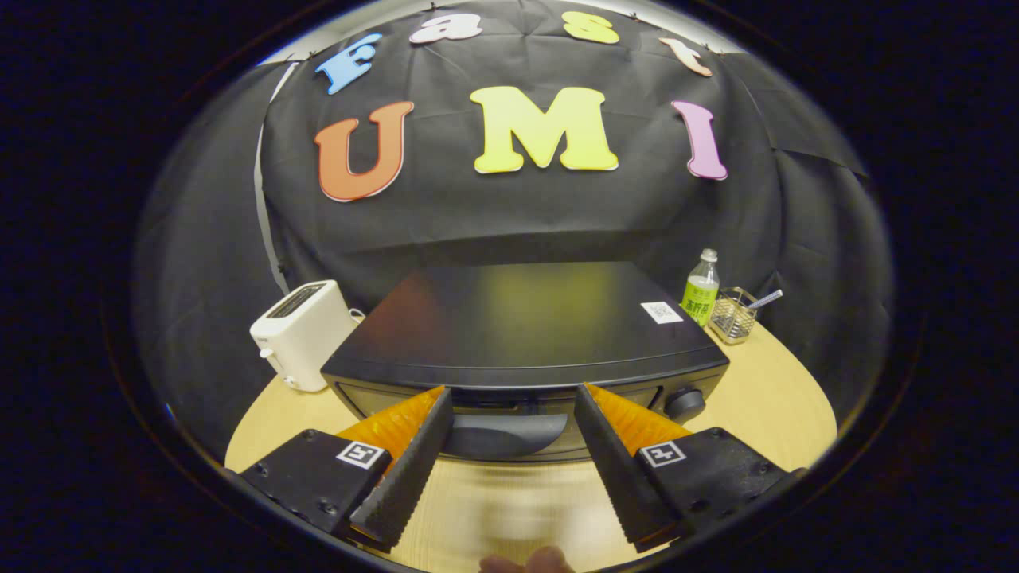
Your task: Open the toaster oven, put the food inside, and close the toaster oven door.
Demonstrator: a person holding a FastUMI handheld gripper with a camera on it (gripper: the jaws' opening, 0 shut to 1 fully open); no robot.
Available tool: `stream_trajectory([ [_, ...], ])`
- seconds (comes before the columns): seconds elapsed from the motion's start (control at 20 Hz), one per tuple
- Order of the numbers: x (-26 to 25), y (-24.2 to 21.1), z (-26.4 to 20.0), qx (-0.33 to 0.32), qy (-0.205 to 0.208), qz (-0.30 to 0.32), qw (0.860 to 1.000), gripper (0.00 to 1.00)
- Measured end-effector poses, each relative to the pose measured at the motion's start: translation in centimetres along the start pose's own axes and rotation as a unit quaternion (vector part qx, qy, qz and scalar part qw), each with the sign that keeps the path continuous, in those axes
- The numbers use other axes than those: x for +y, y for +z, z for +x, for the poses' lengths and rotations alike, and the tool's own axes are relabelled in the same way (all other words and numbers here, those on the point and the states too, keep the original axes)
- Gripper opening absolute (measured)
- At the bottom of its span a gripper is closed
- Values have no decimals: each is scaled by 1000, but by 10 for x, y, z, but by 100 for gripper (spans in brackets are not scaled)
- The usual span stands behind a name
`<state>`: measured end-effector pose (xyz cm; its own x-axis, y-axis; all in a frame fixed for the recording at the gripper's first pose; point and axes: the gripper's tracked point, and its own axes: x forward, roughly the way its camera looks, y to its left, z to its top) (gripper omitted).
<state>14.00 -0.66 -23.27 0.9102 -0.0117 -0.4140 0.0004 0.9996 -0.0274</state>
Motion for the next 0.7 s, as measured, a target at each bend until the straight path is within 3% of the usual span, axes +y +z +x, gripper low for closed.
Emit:
stream_trajectory([
  [0.15,-1,-3,3,2,-3,14,1000,100],
  [0.35,1,-15,1,17,32,71,997,100],
  [0.7,1,-38,-28,26,19,38,999,100],
])
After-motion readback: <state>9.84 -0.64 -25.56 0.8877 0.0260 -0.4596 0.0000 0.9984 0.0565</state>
